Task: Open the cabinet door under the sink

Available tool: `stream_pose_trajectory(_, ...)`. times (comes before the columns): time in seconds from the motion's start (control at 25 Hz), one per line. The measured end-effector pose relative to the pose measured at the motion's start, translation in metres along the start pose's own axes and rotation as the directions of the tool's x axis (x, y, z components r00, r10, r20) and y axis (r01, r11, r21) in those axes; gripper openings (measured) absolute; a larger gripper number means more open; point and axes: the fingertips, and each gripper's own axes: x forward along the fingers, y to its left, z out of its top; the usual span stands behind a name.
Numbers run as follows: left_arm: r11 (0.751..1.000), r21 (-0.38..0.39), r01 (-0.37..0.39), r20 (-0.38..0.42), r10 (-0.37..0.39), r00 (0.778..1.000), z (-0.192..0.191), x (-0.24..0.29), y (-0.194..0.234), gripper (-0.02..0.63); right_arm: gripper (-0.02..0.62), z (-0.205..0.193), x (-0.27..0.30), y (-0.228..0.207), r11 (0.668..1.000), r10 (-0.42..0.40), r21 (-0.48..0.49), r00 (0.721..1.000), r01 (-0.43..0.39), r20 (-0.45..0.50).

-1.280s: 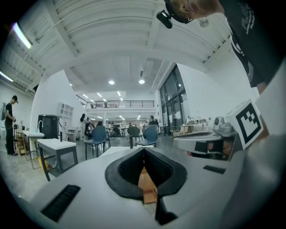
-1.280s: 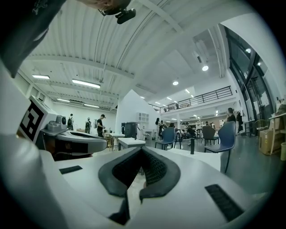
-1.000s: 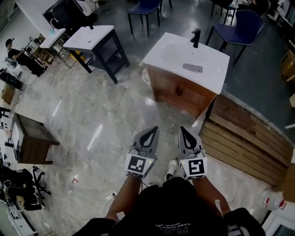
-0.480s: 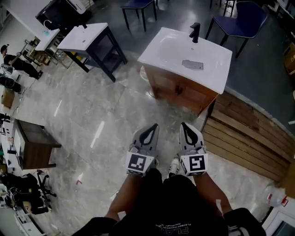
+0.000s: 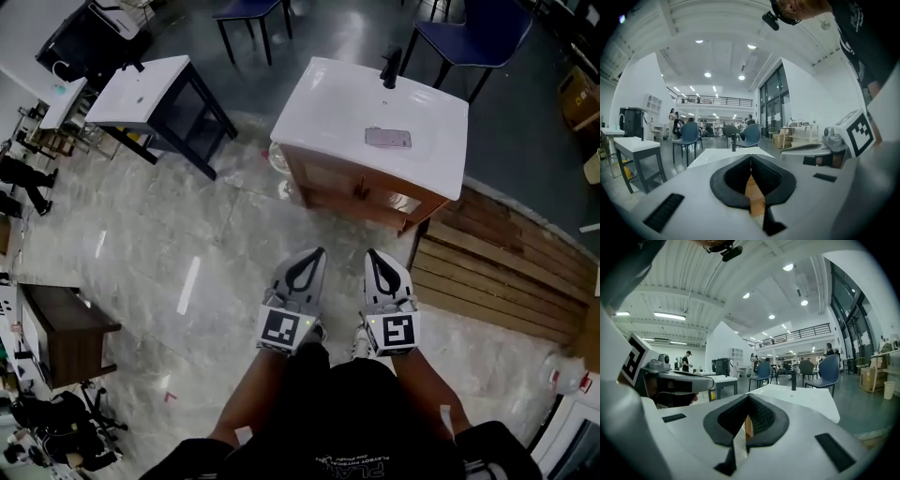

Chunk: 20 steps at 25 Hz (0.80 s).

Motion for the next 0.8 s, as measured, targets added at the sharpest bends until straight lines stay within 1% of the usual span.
stream_pose_trajectory(0.16, 0.998, -0.011, 0.056, -0.006, -0.056, 0.998, -0.011, 0.018, 0.033, 0.021, 0.014, -0.013, 0.034, 0.002, 0.998, -0.060, 0.003, 0.998, 0.060, -0.027)
stream_pose_trajectory(0.36, 0.993, -0.022, 0.113, -0.003, -0.114, 0.994, -0.034, 0.040, 0.060, 0.021, 0.014, -0.021, 0.070, 0.004, 0.993, -0.118, -0.016, 0.993, 0.118, -0.008)
stream_pose_trajectory(0.4, 0.993, -0.027, 0.114, -0.003, -0.114, 0.994, -0.041, 0.045, 0.064, 0.021, 0.014, -0.026, 0.076, 0.004, 0.992, -0.123, -0.020, 0.992, 0.122, -0.013)
stream_pose_trajectory(0.48, 0.995, -0.037, 0.088, -0.001, -0.088, 0.996, -0.054, 0.055, 0.073, 0.021, 0.014, -0.038, 0.087, 0.001, 0.992, -0.126, -0.017, 0.992, 0.126, -0.022)
stream_pose_trajectory(0.6, 0.997, -0.060, 0.043, -0.015, -0.044, 0.999, -0.081, 0.075, 0.086, 0.021, 0.014, -0.057, 0.107, -0.010, 0.991, -0.128, 0.031, 0.992, 0.129, -0.018)
stream_pose_trajectory(0.72, 0.996, -0.078, 0.041, -0.034, -0.044, 0.998, -0.114, 0.101, 0.087, 0.021, 0.014, -0.086, 0.125, -0.027, 0.990, -0.133, 0.038, 0.991, 0.133, -0.017)
stream_pose_trajectory(0.8, 0.993, -0.108, 0.043, -0.046, -0.049, 0.998, -0.137, 0.116, 0.086, 0.021, 0.014, -0.110, 0.136, -0.038, 0.990, -0.136, 0.040, 0.990, 0.137, -0.018)
